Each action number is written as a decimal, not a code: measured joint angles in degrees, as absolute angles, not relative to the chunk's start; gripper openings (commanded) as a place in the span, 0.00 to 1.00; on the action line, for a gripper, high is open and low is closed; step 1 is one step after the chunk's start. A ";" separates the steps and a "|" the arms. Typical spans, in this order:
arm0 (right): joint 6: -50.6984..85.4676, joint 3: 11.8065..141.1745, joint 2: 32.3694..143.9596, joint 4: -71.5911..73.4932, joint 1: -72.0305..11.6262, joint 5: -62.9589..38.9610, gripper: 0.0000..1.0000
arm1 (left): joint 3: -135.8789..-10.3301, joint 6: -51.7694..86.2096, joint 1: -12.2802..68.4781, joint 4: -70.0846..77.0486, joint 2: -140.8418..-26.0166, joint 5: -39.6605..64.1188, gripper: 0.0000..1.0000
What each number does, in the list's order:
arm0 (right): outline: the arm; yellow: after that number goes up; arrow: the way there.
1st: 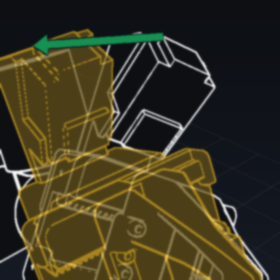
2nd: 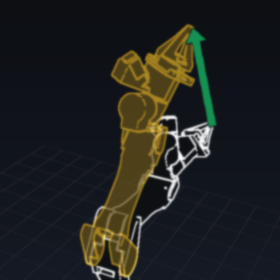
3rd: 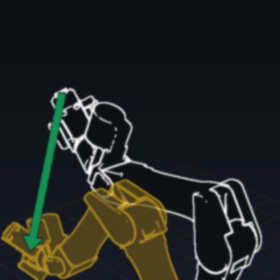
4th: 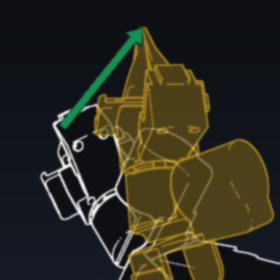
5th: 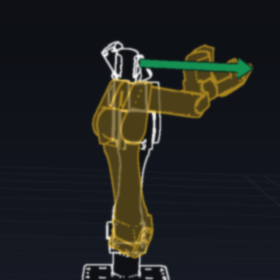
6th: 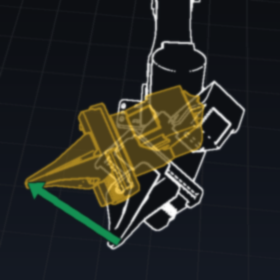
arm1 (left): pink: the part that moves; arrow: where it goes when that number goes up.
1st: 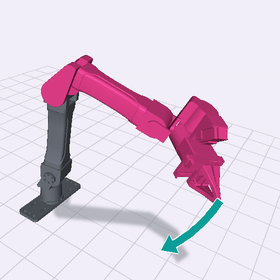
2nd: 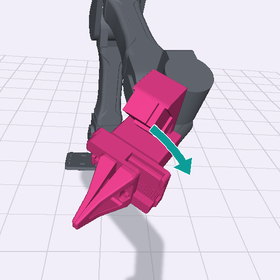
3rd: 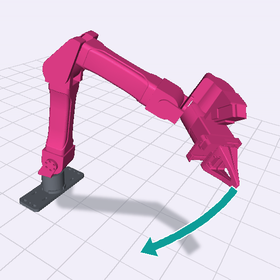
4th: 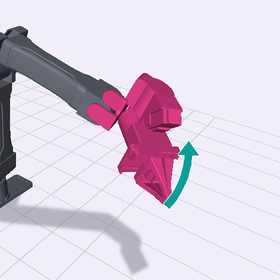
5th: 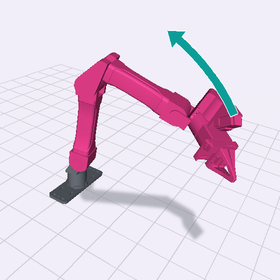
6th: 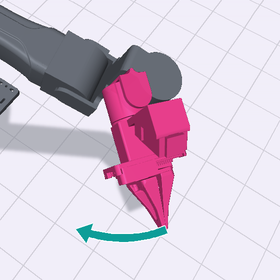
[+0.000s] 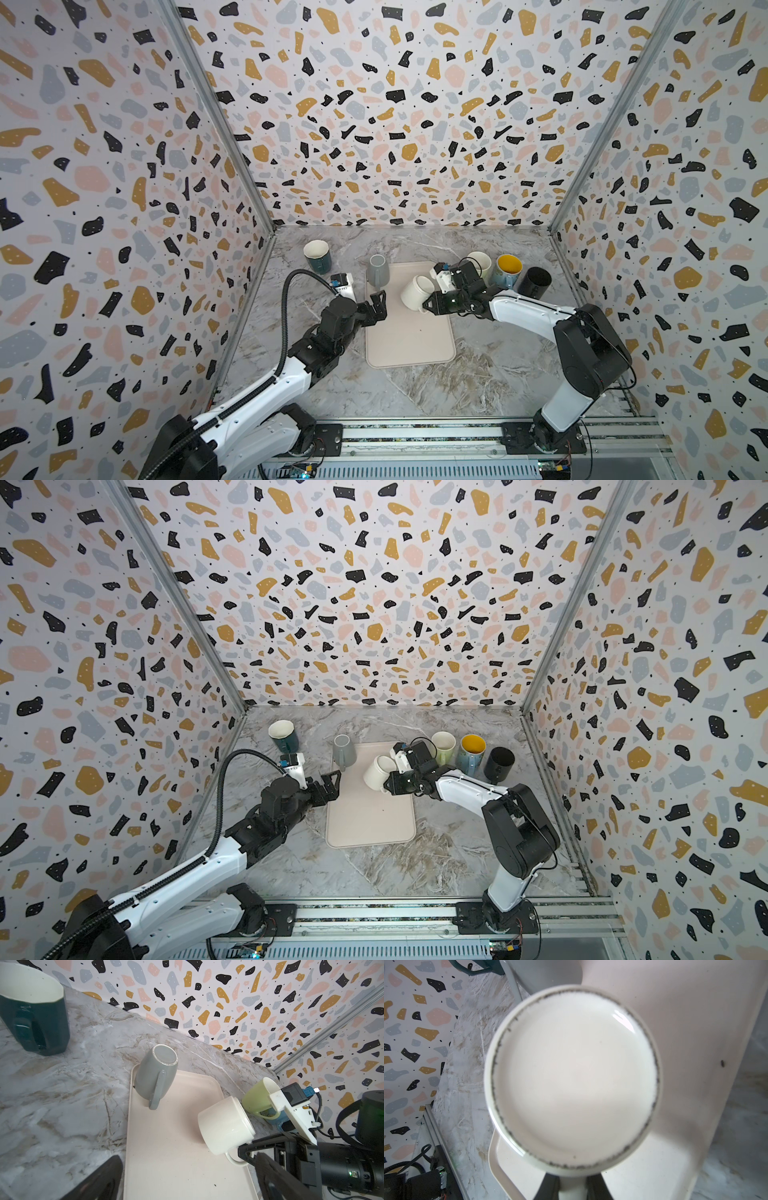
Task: Turn the mug right side up
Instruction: Pick up the mug from the tray, then place the mug at the top-left of the table.
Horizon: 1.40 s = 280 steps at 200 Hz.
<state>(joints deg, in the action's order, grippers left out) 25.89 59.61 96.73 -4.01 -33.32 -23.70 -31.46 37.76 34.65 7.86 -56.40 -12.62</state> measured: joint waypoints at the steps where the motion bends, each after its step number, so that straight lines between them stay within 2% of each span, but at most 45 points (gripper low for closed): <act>1: 25.91 59.59 96.68 -3.97 -33.32 -23.79 0.00 | -31.46 37.80 34.65 7.90 -56.45 -12.56 1.00; 131: 31.79 49.71 83.92 4.54 -33.39 -27.55 0.00 | -32.64 45.50 34.65 14.50 -64.71 0.14 1.00; 152: 34.04 47.35 82.37 7.01 -33.39 -28.29 0.00 | -32.80 46.37 34.65 15.27 -64.60 1.26 0.97; 212: 38.59 46.46 81.95 12.69 -34.11 -29.54 0.00 | -33.30 47.40 34.65 16.88 -62.83 1.56 0.96; 280: 40.25 46.26 81.60 19.86 -35.33 -25.26 0.00 | -35.75 47.51 34.65 19.57 -64.51 3.62 0.93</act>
<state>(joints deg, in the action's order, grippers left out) 40.25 46.26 81.60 19.86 -35.33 -25.26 -35.75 47.51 34.65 19.57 -64.51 3.62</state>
